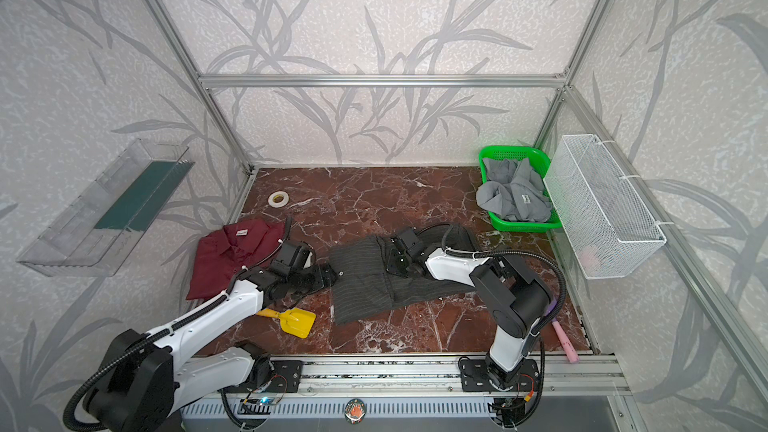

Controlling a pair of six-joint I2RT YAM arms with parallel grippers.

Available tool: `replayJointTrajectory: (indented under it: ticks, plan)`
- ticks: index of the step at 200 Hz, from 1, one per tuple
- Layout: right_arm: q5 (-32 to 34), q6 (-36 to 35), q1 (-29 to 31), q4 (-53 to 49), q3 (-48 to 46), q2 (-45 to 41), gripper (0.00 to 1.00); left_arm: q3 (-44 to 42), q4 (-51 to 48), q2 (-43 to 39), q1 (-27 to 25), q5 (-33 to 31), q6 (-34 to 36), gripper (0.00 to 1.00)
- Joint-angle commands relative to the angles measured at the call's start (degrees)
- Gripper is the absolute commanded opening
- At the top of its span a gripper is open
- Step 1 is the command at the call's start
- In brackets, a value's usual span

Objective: Fold and stack the long sleeve shirts

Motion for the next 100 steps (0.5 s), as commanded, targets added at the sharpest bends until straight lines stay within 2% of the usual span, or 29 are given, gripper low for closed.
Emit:
replayJointTrajectory:
  ticks: [1, 40, 61, 100]
  plan:
    - [-0.51, -3.92, 0.09, -5.33, 3.01, -2.89, 0.26, -2.71, 10.01, -1.41, 1.66, 2.42, -1.66, 0.83]
    - [-3.98, -7.97, 0.17, -3.21, 4.06, -2.83, 0.38, -7.63, 20.78, -1.7, 1.79, 7.21, -3.3, 0.85]
    - [-6.52, -9.43, 0.16, -1.51, 4.53, -1.51, 0.38, -9.91, 26.37, -0.55, 1.78, 9.89, -4.53, 0.89]
    - [-8.65, -9.54, 0.34, 1.1, 4.64, 1.64, 0.38, -11.08, 32.12, 5.54, 1.78, 15.88, -5.38, 0.89]
